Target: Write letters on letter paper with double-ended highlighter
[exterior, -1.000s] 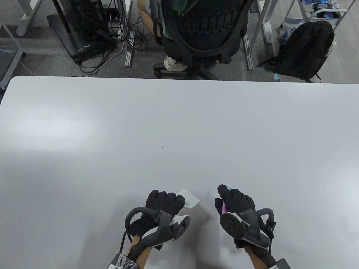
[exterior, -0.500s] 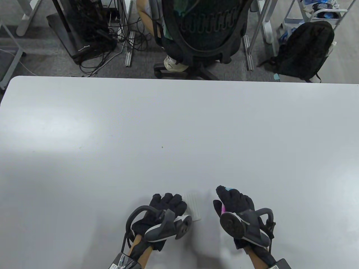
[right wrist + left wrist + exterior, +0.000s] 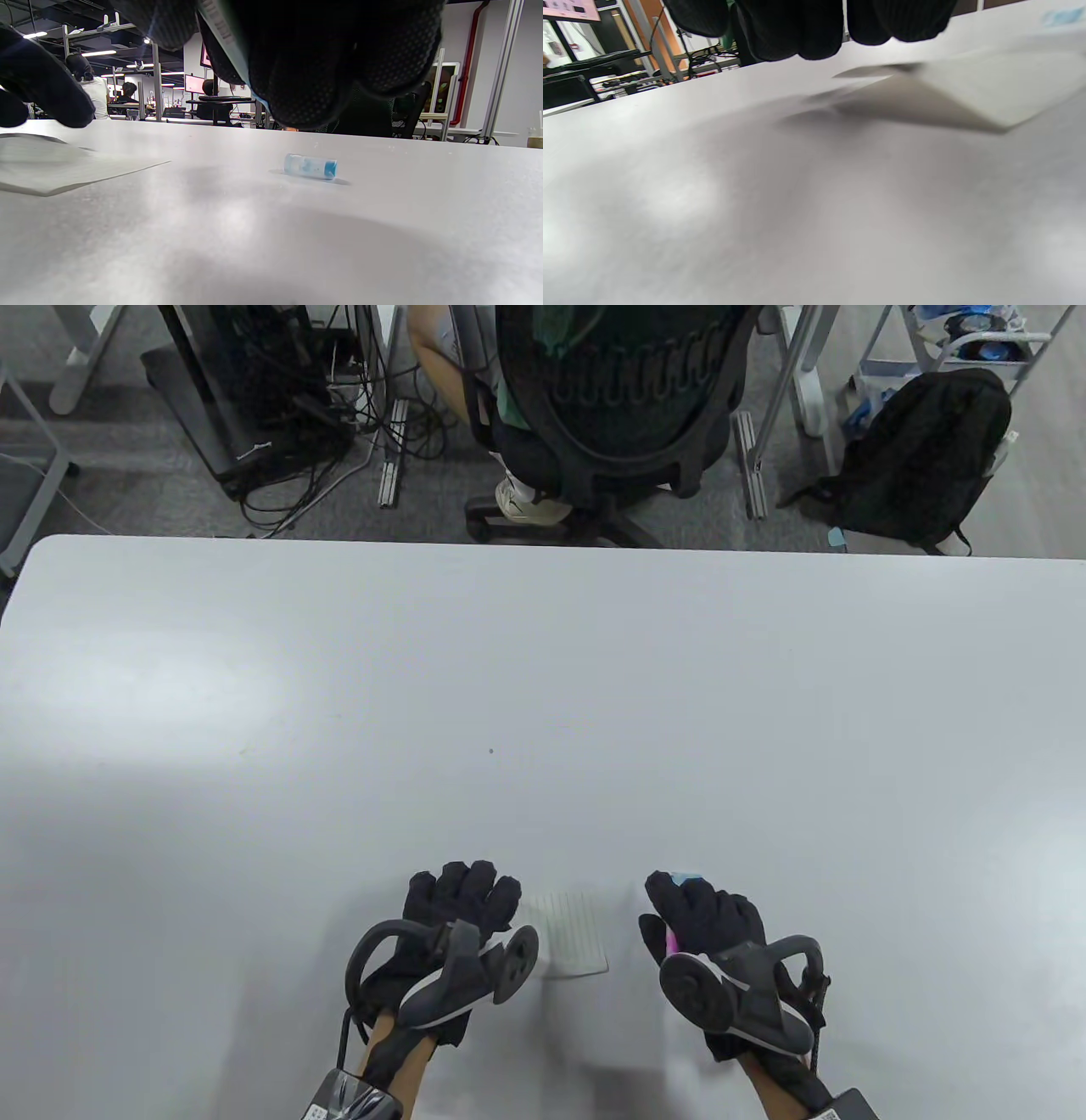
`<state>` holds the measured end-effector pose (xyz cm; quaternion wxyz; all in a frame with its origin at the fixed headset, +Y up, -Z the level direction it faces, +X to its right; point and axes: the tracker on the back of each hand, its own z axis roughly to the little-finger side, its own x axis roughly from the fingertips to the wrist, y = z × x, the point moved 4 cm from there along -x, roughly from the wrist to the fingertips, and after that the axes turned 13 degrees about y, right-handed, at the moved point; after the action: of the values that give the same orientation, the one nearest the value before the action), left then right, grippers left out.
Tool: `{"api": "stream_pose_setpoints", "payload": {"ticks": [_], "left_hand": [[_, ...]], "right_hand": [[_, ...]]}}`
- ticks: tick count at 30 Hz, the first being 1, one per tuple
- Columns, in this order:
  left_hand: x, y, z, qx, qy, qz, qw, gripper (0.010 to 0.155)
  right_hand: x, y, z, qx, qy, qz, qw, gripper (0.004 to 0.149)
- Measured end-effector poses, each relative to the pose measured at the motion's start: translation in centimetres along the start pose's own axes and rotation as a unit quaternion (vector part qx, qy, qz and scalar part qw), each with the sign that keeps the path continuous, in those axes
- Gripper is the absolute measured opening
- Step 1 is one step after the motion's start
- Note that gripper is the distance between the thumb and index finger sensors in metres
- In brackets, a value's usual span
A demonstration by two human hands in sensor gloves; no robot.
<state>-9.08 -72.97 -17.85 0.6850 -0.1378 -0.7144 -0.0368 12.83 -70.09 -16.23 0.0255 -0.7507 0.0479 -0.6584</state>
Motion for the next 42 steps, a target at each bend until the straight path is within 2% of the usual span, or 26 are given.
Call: {"api": "stream_pose_setpoints", "payload": {"ticks": [4,13,18,23,28,33,42], "left_hand": [[-0.6,-1.3,-0.2,-0.017,0.000,0.030,0.999,0.054],[-0.4,-1.4,-0.5,-0.005,-0.006,0.017,1.000,0.054],[-0.4,-1.5,-0.4,0.002,-0.009,0.023,1.000,0.054],[-0.3,-1.6,-0.4,0.014,-0.009,0.029,0.999,0.054],[-0.4,-1.8,-0.1,0.032,-0.009,0.033,0.999,0.053],[-0.4,-1.9,-0.1,0.035,-0.009,0.039,0.999,0.053],[-0.6,-2.2,0.4,0.056,-0.011,0.054,0.997,0.054]], "right_hand": [[0.1,0.0,-0.2,0.001,-0.004,0.002,1.000,0.054],[0.2,-0.4,-0.6,-0.006,-0.018,0.012,1.000,0.049],[0.2,-1.5,-1.8,-0.029,-0.037,0.018,0.999,0.053],[0.2,-2.1,-3.5,-0.072,-0.069,0.018,0.995,0.051],[-0.2,-1.5,-5.7,-0.121,-0.098,-0.018,0.988,0.046],[-0.8,-0.6,-7.5,-0.127,-0.130,-0.047,0.982,0.052],[-1.9,1.6,-9.7,-0.162,-0.125,-0.079,0.976,0.049]]}}
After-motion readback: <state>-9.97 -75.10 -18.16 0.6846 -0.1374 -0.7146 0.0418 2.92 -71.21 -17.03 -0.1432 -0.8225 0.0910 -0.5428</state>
